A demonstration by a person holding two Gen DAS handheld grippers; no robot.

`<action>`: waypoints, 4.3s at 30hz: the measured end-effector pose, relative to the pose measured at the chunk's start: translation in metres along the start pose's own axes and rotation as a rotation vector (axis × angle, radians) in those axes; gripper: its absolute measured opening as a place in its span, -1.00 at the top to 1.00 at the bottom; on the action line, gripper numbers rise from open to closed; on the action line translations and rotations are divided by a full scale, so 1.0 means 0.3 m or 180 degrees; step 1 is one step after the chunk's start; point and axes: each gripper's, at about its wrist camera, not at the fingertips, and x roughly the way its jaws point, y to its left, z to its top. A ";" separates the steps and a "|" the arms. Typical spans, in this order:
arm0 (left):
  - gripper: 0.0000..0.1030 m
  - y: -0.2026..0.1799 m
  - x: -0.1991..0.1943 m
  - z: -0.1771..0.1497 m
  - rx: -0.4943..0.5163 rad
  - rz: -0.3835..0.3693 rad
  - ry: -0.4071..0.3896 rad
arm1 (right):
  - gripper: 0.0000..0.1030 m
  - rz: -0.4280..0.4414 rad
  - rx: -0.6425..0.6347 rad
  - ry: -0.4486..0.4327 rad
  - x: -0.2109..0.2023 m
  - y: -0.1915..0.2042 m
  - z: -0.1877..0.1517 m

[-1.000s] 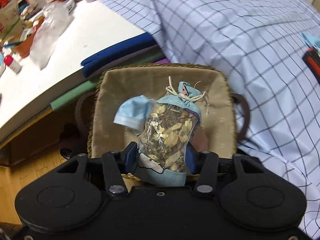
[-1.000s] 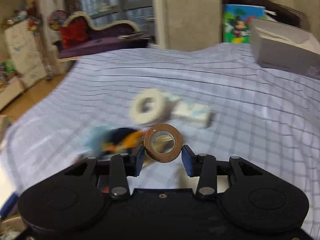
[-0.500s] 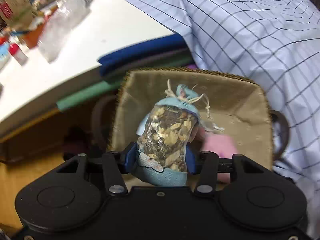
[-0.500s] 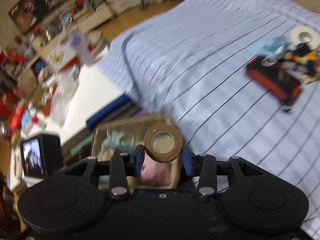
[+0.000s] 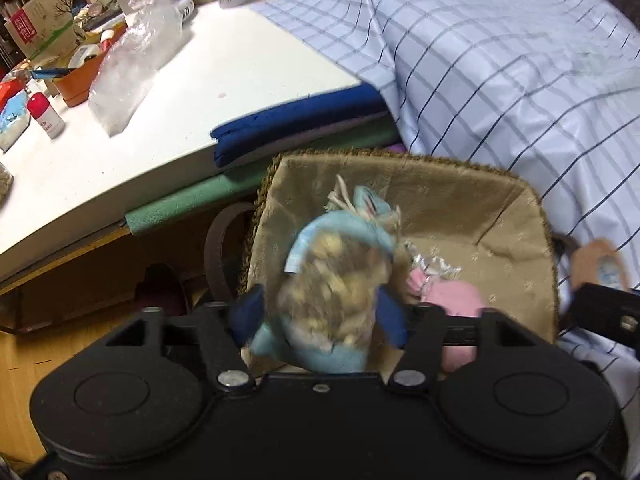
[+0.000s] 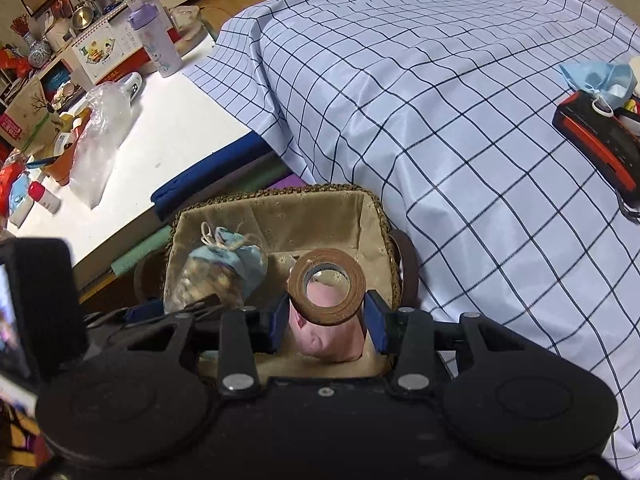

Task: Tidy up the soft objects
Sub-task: 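Open the left tool to drop the nut bag into the woven basket, then withdraw both tools from the basket back toward the pile on the bed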

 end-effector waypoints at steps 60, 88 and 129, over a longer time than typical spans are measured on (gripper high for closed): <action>-0.62 -0.065 -0.405 -0.245 0.0065 -0.0204 -0.0027 | -0.22 -0.0094 0.0245 -0.0141 -0.357 -0.174 -0.318; -0.63 -0.383 -0.362 -0.239 0.0919 -0.0432 -0.0008 | -0.30 -0.0699 0.1191 -0.0407 -0.444 -0.686 -0.271; -0.63 -0.798 -0.247 -0.025 0.1330 -0.0753 -0.0020 | -0.76 -0.1125 0.1265 -0.0632 -0.091 -1.107 0.415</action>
